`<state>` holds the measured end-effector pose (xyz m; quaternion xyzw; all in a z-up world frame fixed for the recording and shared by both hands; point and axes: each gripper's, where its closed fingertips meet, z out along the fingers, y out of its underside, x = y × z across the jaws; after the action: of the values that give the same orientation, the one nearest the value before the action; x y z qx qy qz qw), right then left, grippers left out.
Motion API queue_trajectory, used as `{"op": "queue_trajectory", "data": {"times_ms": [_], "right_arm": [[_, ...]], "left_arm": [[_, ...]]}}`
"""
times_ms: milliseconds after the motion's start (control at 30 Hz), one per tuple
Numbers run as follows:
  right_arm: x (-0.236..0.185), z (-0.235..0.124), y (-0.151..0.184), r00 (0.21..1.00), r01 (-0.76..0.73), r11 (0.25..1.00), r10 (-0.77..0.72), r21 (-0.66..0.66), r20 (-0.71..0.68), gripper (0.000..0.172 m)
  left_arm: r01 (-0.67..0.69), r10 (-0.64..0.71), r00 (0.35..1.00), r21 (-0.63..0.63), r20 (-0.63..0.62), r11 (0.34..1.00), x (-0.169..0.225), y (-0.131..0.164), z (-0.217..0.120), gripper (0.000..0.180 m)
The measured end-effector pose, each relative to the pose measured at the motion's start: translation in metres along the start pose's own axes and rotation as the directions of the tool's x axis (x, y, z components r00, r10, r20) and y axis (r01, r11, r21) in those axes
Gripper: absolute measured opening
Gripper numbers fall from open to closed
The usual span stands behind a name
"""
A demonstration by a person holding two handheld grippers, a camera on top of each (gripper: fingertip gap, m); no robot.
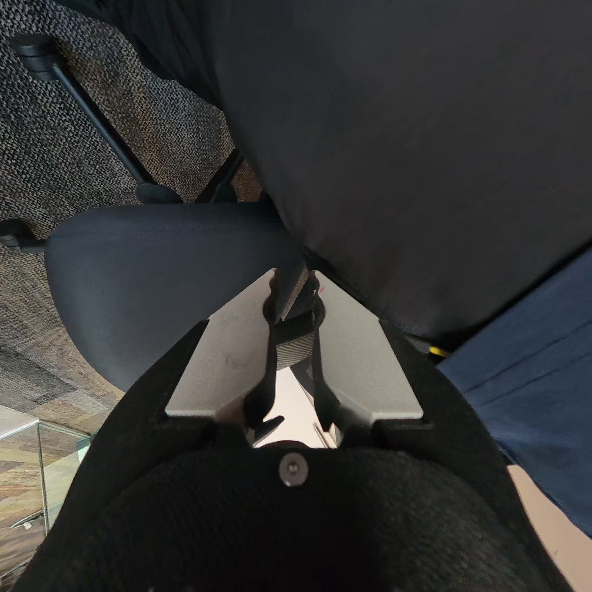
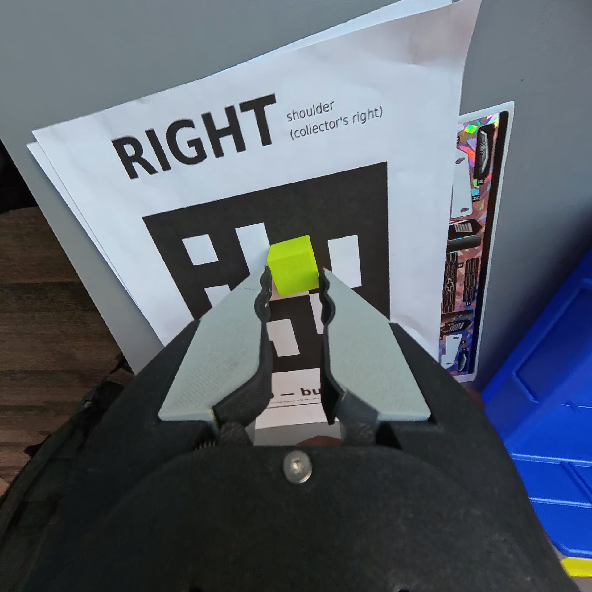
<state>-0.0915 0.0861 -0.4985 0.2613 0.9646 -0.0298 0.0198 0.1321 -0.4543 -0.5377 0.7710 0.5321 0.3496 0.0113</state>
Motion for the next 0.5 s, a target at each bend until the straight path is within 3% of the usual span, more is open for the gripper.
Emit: {"op": "queue_trajectory", "data": {"times_ms": [233,500], "right_arm": [[0.024,-0.037,-0.045,0.967,-0.255,0.947,0.246,0.193,0.074,0.027],[0.087,-0.137,-0.15,0.935,-0.353,0.848,0.337,0.395,0.112,0.027]], "left_arm": [[-0.002,0.003,1.0,0.014,-0.013,1.0,0.001,-0.003,0.004,0.016],[0.022,-0.021,0.999,0.035,-0.036,0.999,-0.005,0.0,0.01,0.016]]}}
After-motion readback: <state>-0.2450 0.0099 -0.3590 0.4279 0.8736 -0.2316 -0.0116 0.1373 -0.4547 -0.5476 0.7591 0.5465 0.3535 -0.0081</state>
